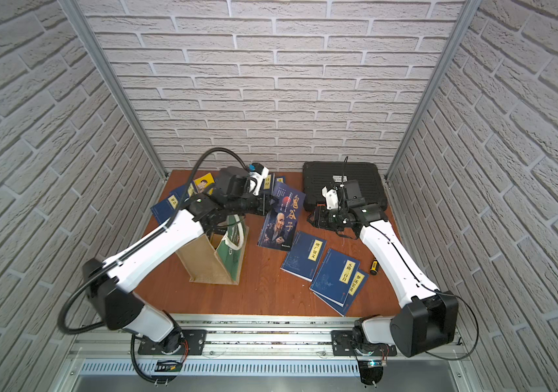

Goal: Put the books into the canvas bag
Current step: Pick up the book from the book, then place the book in the canvas bag.

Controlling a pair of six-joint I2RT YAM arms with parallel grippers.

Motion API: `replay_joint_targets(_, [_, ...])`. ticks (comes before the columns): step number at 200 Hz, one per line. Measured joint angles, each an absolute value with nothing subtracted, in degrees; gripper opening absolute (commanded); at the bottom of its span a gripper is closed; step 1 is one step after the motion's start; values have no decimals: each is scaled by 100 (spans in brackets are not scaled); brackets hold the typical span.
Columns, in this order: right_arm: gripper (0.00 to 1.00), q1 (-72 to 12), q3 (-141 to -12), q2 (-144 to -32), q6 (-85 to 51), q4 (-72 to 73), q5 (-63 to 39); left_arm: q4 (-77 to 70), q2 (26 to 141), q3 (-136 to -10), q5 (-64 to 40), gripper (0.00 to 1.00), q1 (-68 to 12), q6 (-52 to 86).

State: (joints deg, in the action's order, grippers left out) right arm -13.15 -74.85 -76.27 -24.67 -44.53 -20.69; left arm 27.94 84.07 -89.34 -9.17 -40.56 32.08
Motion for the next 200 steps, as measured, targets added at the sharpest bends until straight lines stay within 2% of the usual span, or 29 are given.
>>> replay_joint_targets(51, [52,-2685,-8488,-7881,-2845,-4589,-1793,3406,6053,-8613,836,0,-4056,2486])
replay_joint_targets(105, [54,-4110,-10001,-9341,-3127,-4460,-1660,4394,4224,-8099,2633,0,-4053,2097])
replay_joint_targets(154, [58,-4578,-10624,-10479,-3284,-4386,-1566,5004,4484,-8219,3197,0,-4034,2012])
replay_joint_targets(200, [55,-4571,-10652,-10838,-3417,-4316,-1542,4906,5531,-8766,2558,0,-3459,1942])
